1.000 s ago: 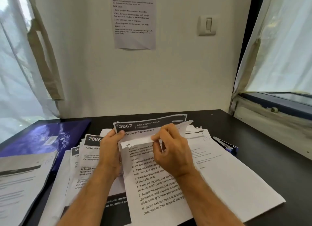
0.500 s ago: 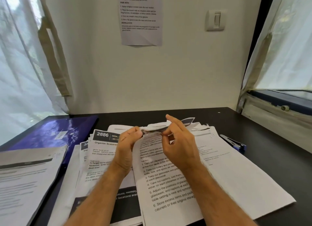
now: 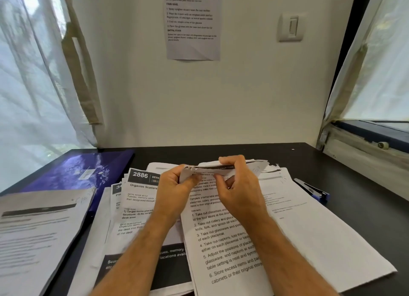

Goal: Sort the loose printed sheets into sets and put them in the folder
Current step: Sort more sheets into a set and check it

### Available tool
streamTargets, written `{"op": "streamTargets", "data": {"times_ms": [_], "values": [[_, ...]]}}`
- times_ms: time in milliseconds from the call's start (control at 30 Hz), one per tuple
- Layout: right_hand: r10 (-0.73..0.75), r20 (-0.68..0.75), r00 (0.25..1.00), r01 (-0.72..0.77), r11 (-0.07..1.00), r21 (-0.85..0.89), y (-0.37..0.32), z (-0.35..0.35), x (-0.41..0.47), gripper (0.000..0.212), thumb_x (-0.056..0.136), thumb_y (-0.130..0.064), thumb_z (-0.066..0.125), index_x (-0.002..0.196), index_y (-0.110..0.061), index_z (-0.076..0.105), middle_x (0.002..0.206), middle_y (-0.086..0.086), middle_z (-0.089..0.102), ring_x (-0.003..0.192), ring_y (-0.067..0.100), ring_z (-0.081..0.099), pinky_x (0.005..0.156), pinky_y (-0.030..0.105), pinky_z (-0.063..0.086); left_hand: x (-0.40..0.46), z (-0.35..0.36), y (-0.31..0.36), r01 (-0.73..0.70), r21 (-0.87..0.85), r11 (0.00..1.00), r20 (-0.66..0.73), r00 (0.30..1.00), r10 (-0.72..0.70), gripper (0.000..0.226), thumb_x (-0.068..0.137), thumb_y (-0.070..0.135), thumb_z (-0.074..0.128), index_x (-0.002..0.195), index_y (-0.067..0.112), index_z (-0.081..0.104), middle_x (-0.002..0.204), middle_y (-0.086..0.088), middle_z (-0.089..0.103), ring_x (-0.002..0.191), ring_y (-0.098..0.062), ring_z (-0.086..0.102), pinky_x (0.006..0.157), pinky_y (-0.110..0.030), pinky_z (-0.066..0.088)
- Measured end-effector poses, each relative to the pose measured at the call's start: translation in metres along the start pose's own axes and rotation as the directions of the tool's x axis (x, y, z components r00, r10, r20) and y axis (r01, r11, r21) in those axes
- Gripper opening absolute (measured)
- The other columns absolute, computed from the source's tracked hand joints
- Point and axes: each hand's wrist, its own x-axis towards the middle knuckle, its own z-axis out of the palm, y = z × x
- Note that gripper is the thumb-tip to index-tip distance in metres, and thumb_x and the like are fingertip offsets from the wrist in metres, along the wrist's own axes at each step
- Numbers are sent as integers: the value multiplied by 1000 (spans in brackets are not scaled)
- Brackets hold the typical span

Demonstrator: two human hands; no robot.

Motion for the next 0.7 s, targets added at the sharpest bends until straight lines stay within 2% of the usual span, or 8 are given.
{"op": "streamTargets", "data": {"times_ms": [100,233,300,400,467,567,633,700], "values": [[-77,14,997,78,995,-65,2,1,0,32,94,-23,66,125,-26,57,111,-10,62,87,8,65,79,20,58,-1,-2,3,-16,10,1000,35,999,16,12,92,12,66,91,20,75,86,3,75,84,-15,73,66,-22,58],[-119,34,992,123,983,-138,8,4,-2,9,96,-25,63,103,-20,67,98,-17,55,85,4,57,79,16,56,0,-18,12,16,-14,1000,197,980,-13,38,99,40,52,94,11,77,90,-2,76,91,-14,71,76,-23,55],[-123,47,991,127,986,-107,10,4,-3,9,92,-26,63,98,-20,66,98,-16,57,85,6,59,77,14,55,5,-30,9,-6,194,981,84,996,-11,36,98,41,50,95,18,77,93,11,75,90,1,66,77,-14,45],[-137,16,990,138,990,-38,9,3,-4,10,83,-24,66,91,-19,63,95,-12,61,86,10,62,71,12,54,12,-53,-1,17,686,727,-60,998,34,16,95,26,65,109,28,73,110,10,71,89,-2,60,75,-13,46],[-146,-47,988,147,989,12,8,1,-4,15,78,-23,72,86,-18,60,93,-11,61,86,9,63,66,14,55,16,-66,-12,107,809,578,-91,994,-56,37,88,29,74,123,29,65,126,1,66,111,-17,57,96,-36,48],[-130,-145,981,142,987,77,6,-3,-3,19,74,-23,73,79,-21,55,89,-10,62,83,7,63,58,16,53,19,-75,-25,281,868,409,-176,945,-275,89,74,52,82,149,30,38,153,-7,40,144,-33,30,117,-52,26],[-86,-175,981,107,988,114,8,-4,-4,17,72,-20,70,78,-20,55,88,-7,63,81,9,64,56,17,54,20,-76,-32,335,863,377,-199,913,-355,108,68,60,83,154,27,26,158,-10,32,147,-35,25,119,-53,23],[-66,-205,977,92,988,121,13,-3,-3,14,70,-16,70,76,-15,57,86,-3,64,78,12,64,55,15,52,22,-76,-37,381,821,426,-214,896,-389,116,66,59,85,156,23,20,156,-11,37,144,-35,33,117,-54,30]]}}
